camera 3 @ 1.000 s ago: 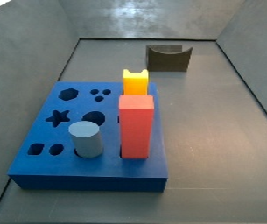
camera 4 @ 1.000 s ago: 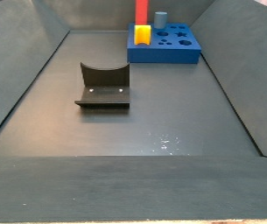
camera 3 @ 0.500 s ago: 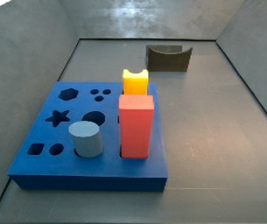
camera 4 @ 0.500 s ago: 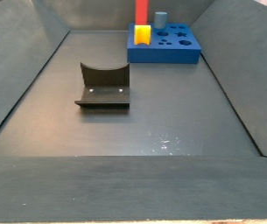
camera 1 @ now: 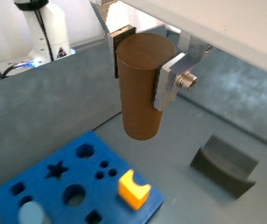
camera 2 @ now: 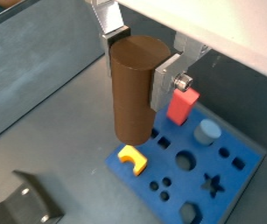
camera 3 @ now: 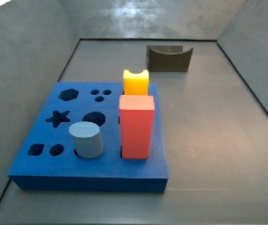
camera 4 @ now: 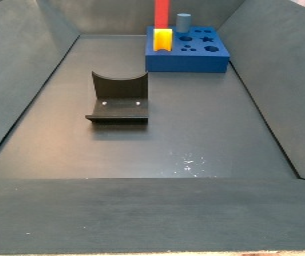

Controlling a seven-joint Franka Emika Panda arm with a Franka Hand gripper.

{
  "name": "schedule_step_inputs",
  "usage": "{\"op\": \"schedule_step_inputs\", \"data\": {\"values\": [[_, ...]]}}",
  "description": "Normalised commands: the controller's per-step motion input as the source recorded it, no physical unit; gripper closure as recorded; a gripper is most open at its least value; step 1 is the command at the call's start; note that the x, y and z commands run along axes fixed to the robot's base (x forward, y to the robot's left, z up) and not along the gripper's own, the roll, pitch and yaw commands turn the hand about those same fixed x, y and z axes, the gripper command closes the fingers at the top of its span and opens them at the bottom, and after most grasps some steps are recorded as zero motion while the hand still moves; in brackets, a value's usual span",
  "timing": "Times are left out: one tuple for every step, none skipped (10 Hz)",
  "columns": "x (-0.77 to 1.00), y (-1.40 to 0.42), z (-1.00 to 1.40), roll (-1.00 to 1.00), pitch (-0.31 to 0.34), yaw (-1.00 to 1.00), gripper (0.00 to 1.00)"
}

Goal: Pick up the round object. Move up. Place the round object on the fixture. Regrasp the round object. Move to above the board. Insert the round object.
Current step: Move to above the board, then insert the round object.

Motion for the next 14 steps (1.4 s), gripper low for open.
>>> {"op": "schedule_step_inputs", "data": {"values": [[-0.06,0.04,0.0,-0.91,-0.167,-0.03,1.0],[-0.06,0.03,0.0,-0.62,-0.147,-0.02,1.0],[-0.05,0.03,0.0,-0.44,-0.128,-0.01,1.0],[0.0,0.0,0.0,0.0,-0.014,0.0,1.0],[0.0,0.0,0.0,0.0,0.023,0.0,1.0],[0.0,0.0,0.0,0.0,0.011,0.0,1.0],[0.0,0.0,0.0,0.0,0.02,0.0,1.0],[0.0,0.0,0.0,0.0,0.023,0.0,1.0],[-0.06,-0.01,-0.03,-0.01,-0.043,0.0,1.0],[-0.04,-0.01,-0.22,-0.32,-0.046,0.0,1.0],[-0.16,-0.13,-0.46,-0.58,0.0,0.0,1.0],[-0.24,-0.19,-0.42,-0.68,0.0,-0.03,1.0],[-0.27,-0.21,-0.44,-0.65,0.0,-0.01,1.0],[-0.31,-0.23,-0.41,-0.69,0.006,-0.05,1.0]]}}
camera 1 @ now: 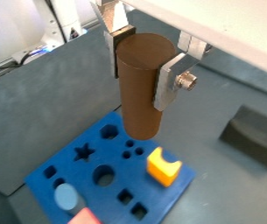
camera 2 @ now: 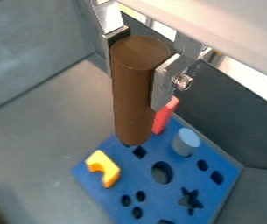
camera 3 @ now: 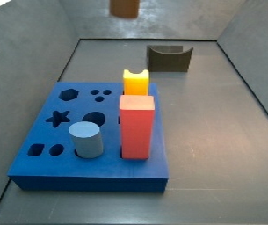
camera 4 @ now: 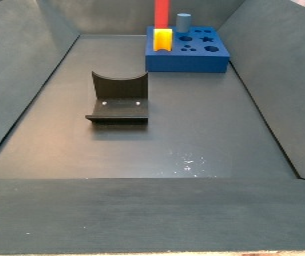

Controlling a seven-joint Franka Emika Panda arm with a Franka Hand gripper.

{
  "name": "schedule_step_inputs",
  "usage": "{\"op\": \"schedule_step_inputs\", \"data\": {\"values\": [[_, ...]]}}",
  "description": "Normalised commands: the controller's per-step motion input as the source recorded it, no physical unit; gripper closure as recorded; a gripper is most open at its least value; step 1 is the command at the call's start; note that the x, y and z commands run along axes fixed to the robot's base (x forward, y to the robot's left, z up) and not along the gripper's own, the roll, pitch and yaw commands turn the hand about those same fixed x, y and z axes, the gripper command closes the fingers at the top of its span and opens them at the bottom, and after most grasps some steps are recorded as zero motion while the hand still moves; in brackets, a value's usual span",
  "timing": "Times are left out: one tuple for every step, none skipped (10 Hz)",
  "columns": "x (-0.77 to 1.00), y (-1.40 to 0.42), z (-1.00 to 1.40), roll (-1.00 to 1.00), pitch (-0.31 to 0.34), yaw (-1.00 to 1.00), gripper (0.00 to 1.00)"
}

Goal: Pick up the round object. Move up. Place the round object on the fixture. Regrasp the round object. Move to above the board. Insert the round object.
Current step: Insert the round object.

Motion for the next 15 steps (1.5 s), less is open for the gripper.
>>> {"op": "schedule_step_inputs", "data": {"values": [[-0.29,-0.25,-0.39,-0.7,0.006,-0.02,1.0],[-0.29,-0.26,-0.37,-0.72,0.009,-0.02,1.0],[-0.24,-0.26,-0.38,-0.71,0.0,0.0,1.0],[-0.18,-0.08,-0.66,-0.46,0.0,-0.07,1.0],[-0.27,0.0,-0.99,-0.19,-0.097,-0.17,1.0],[-0.35,0.0,-1.0,0.0,-0.146,-0.15,1.0],[-0.4,0.0,-1.0,0.0,-0.209,-0.08,1.0],[-0.33,-0.06,-0.96,0.04,0.0,-0.06,1.0],[-0.31,-0.19,-1.0,0.11,-0.251,-0.07,1.0],[-0.31,-0.17,-0.77,-0.06,-0.486,-0.09,1.0],[-0.28,-0.2,-0.67,-0.12,-0.569,-0.1,1.0],[-0.15,-0.12,-0.7,-0.03,-0.583,-0.04,1.0],[-0.05,-0.12,-0.69,0.05,-0.571,0.0,1.0],[-0.11,-0.07,-0.58,0.09,-0.683,0.0,1.0],[-0.2,-0.27,-0.37,0.57,-0.689,0.02,1.0]]}}
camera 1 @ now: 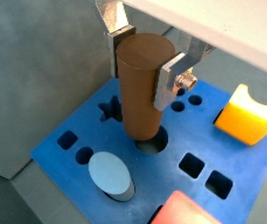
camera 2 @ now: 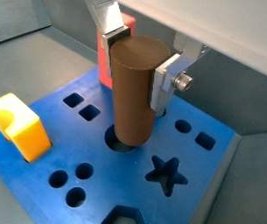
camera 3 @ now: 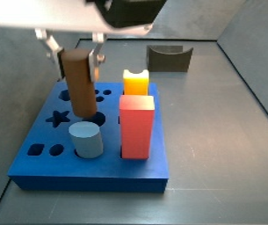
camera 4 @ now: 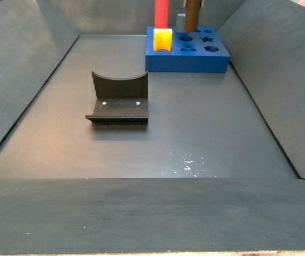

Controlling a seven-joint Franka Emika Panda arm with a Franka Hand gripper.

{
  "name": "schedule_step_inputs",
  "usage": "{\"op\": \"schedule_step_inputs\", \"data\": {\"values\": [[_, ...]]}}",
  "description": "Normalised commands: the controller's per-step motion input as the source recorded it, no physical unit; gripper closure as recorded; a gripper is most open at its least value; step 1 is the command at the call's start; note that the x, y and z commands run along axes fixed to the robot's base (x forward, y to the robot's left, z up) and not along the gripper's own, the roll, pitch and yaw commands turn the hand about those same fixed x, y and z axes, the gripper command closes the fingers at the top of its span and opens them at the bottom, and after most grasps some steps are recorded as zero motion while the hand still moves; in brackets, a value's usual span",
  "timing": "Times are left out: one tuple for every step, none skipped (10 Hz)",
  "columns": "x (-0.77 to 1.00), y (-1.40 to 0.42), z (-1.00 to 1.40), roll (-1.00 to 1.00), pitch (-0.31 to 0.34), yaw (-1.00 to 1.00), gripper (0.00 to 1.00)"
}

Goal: Pick up the round object. Move up. Place the round object on the fixture. Regrasp the round object. Move to above the board. Insert the round object.
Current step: Insert the round object.

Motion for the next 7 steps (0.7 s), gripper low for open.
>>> {"op": "schedule_step_inputs", "data": {"values": [[-0.02,-0.44,0.0,1.0,-0.234,0.03,1.0],[0.0,-0.43,0.08,1.0,0.0,0.03,1.0],[0.0,-0.3,0.05,1.0,0.0,0.01,1.0],[0.11,-0.2,0.05,0.83,0.0,0.03,1.0],[0.17,-0.01,-0.04,0.36,0.0,0.0,1.0],[0.25,0.05,-0.28,0.0,0.0,-0.04,1.0],[0.4,0.0,-0.27,0.0,0.06,-0.07,1.0]]}}
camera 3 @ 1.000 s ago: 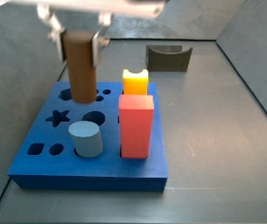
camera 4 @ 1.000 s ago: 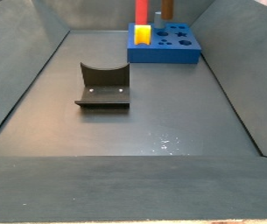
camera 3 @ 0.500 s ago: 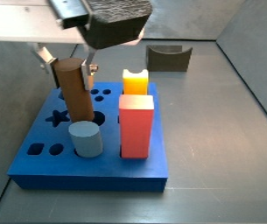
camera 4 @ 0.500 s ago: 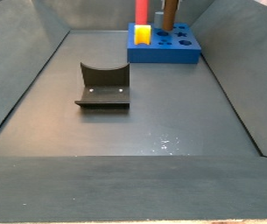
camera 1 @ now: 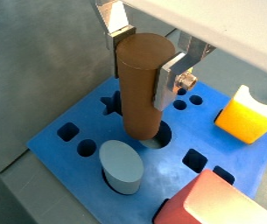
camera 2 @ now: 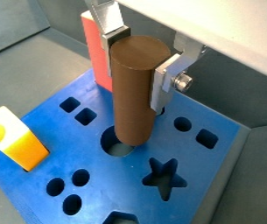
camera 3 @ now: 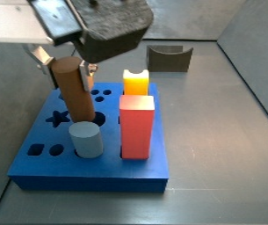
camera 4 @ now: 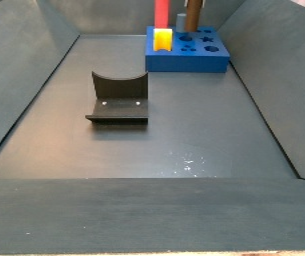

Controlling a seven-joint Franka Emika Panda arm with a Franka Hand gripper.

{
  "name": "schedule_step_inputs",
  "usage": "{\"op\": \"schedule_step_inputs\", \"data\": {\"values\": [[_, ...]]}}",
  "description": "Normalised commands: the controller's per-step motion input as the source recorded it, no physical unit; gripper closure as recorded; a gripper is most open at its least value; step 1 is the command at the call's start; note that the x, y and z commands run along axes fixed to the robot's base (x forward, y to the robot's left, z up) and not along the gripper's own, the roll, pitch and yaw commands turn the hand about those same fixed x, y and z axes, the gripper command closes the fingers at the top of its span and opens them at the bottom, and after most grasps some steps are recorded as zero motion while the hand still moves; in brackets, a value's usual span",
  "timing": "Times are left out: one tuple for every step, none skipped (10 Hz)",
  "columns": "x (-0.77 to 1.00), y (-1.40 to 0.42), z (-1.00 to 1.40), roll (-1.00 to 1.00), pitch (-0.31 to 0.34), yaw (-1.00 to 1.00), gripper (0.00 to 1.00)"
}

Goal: Pick up the round object. Move up. Place the round object on the fixture. Regrasp the round object. Move to above the board. Insert the round object.
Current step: Insert the round object.

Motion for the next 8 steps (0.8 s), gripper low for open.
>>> {"op": "schedule_step_inputs", "data": {"values": [[0.51,0.0,-0.31,0.0,0.091,-0.05,1.0],[0.35,0.0,-0.27,0.0,0.071,-0.05,1.0],[0.35,0.02,-0.23,0.0,0.109,-0.07,1.0],[0.15,0.14,-0.13,0.01,0.097,-0.06,1.0],[-0.07,0.19,-0.09,0.0,0.0,-0.07,1.0],[-0.13,0.06,-0.08,0.0,0.0,-0.05,1.0],[-0.33,0.07,-0.12,-0.04,-0.126,-0.04,1.0],[-0.34,0.03,-0.13,-0.08,-0.149,-0.02,1.0]]}}
